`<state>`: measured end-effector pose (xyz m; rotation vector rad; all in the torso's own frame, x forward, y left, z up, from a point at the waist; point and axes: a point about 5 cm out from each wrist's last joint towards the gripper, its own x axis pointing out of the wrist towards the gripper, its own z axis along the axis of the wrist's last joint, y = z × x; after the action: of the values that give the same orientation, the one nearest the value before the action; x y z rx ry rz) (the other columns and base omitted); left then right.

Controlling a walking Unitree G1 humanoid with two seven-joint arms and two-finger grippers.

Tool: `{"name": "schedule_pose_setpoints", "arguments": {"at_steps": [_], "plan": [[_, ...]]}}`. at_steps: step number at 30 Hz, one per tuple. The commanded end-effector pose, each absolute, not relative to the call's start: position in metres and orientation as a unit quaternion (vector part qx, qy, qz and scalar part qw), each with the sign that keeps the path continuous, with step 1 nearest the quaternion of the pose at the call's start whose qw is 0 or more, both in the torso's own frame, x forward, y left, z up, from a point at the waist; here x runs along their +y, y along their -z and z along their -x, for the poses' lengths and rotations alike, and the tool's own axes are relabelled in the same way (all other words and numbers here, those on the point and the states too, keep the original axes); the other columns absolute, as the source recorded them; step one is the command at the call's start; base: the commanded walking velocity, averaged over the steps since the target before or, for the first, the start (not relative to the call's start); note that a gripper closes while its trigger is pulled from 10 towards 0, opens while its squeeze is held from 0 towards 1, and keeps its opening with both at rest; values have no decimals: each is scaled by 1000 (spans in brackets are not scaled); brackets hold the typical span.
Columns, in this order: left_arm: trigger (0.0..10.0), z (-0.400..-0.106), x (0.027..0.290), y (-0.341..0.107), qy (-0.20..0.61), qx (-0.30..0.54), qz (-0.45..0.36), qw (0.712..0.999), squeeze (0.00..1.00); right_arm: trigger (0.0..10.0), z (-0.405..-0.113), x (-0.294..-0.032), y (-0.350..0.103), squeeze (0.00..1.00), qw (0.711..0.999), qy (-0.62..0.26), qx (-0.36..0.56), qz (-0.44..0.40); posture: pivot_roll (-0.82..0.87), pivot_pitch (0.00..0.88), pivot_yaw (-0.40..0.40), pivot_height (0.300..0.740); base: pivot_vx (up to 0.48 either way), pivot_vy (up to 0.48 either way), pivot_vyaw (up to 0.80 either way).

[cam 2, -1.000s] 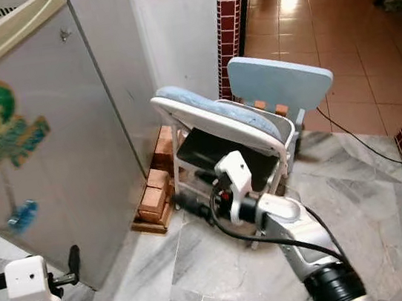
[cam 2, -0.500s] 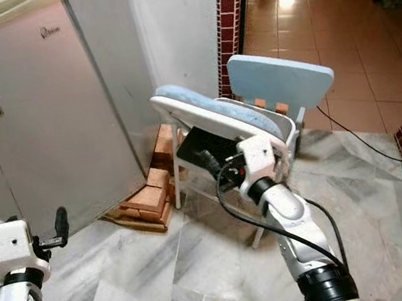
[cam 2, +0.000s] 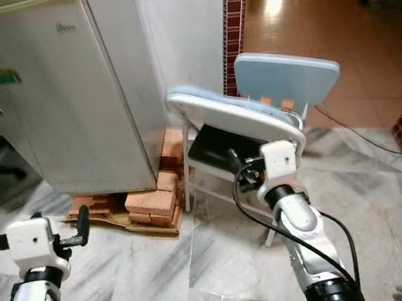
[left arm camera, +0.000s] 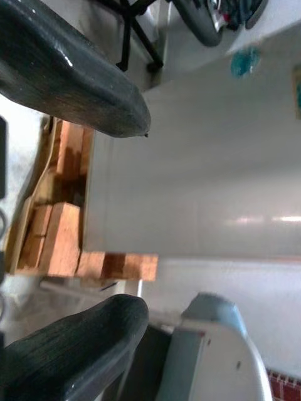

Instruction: Restocking fridge

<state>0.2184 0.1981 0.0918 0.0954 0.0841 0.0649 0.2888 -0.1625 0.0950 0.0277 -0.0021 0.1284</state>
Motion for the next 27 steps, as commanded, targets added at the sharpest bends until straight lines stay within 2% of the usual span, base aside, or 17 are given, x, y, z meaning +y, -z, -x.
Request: {"name": "schedule_pose_setpoints", "arguments": {"at_steps": [1,14,22,27], "plan": [[10000,-217,204,-90,-36,48,-56,997,0,10000,-293,-154,-99,0,997,-72,-13,-14,54,44,11,740,0,480,0],[10000,-230,200,-93,-19,39,-50,998,0,10000,-304,-145,-103,0,997,-75,-14,-14,44,29,18,740,0,480,0],[10000,-228,198,-90,-6,43,-53,998,0,10000,-301,-148,-99,0,997,-78,-15,-7,30,41,21,740,0,480,-681],[10000,-227,194,-87,1,48,-50,998,0,10000,-295,-148,-93,0,997,-78,-5,-8,29,38,16,740,0,480,0]]}}
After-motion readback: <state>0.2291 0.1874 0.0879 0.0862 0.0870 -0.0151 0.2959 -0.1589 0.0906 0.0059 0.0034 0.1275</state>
